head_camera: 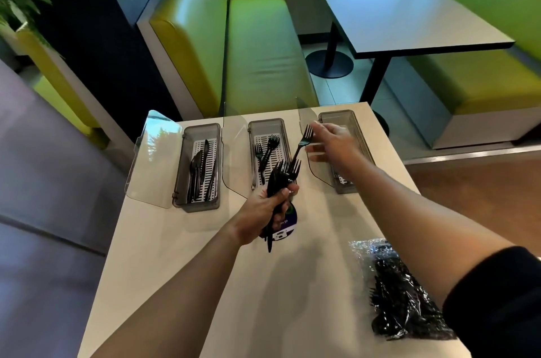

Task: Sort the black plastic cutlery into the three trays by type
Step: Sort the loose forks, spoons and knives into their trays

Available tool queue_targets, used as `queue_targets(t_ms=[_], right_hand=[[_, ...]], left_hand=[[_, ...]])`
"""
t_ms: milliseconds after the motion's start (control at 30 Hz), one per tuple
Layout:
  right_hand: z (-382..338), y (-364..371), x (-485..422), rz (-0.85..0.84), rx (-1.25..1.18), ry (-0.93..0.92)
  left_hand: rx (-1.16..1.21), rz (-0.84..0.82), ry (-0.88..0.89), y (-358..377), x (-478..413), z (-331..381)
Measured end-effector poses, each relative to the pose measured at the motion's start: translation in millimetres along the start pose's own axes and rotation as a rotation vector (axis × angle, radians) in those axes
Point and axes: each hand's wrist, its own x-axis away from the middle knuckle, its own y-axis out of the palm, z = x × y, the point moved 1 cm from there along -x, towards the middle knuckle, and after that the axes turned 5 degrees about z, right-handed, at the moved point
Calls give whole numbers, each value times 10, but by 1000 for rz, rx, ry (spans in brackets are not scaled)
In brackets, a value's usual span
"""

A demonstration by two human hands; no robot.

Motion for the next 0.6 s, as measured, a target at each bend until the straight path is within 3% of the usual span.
queue_targets(t_ms=[267,433,600], right_hand=[[-176,504,287,-223,-196,122],[-82,674,512,-352,-128,306],[114,779,566,-453,-215,345]], left_hand=[[105,2,-18,-116,116,83],[144,32,-31,-176,177,139],[120,93,-42,-267,226,132]])
